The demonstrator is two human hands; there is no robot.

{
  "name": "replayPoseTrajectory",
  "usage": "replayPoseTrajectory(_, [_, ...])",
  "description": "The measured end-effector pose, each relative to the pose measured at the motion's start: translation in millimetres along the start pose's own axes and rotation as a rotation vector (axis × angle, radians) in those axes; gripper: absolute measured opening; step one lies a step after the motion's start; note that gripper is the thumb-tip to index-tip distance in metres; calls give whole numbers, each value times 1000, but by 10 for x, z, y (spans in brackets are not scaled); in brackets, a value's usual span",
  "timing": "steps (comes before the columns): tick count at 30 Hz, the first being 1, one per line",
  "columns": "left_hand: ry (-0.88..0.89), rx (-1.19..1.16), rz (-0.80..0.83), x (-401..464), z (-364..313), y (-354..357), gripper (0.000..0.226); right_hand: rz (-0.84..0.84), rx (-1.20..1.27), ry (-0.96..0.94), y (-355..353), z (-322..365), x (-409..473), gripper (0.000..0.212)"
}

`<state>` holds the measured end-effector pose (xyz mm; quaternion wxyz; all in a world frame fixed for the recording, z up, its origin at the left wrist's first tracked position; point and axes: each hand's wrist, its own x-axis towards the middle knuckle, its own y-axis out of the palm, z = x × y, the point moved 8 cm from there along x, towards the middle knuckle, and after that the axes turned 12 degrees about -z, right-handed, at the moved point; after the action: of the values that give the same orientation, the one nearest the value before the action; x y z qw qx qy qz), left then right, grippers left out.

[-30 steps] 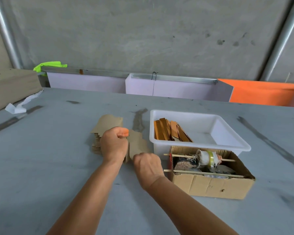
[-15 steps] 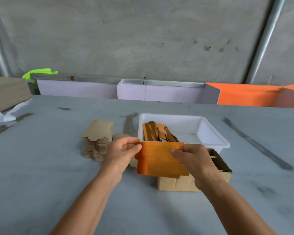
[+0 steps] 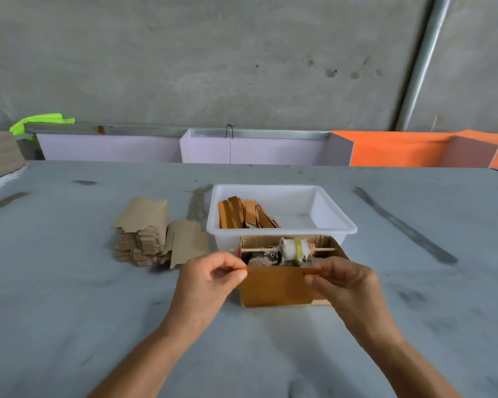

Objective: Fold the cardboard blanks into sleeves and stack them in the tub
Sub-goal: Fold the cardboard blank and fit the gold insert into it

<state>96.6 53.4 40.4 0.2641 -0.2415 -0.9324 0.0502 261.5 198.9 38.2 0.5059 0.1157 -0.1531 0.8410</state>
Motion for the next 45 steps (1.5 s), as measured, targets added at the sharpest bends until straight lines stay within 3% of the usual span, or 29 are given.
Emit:
replayPoseTrajectory(3, [359,138,13,-232,-172,36,21,-61,-269,-284,-129,36,-123,25])
replayPoseTrajectory(7, [637,346,191,-598,-138,238,12,106,-610,-675,-82,-53,-421,23])
replayPoseTrajectory(10, [737,448,299,-786,-111,369,17,209,-724,-733,-71,-193,-548,9])
replayPoseTrajectory(14, [801,553,379,-909,-59,483,17,288,-767,-693,-41,-302,-617,9])
replayPoseTrajectory(18, [679,509,395,-888,28,491,14,305,-748,-612,-47,-340,-652,5])
replayPoseTrajectory(23, [371,396,339,-811,204,489,8,207,-654,-365,-168,-459,-611,7])
replayPoseTrajectory(34, [-97,563,215,-692,536,514,9,75,-757,138,-211,-749,-412,4])
replayPoseTrajectory(38, [-179,597,219,-668,581,502,26,103,-806,199,-222,-790,-383,17])
replayPoseTrajectory(45, [-166,638,197,-643,549,438,31,40,-738,252,-265,-812,-404,14])
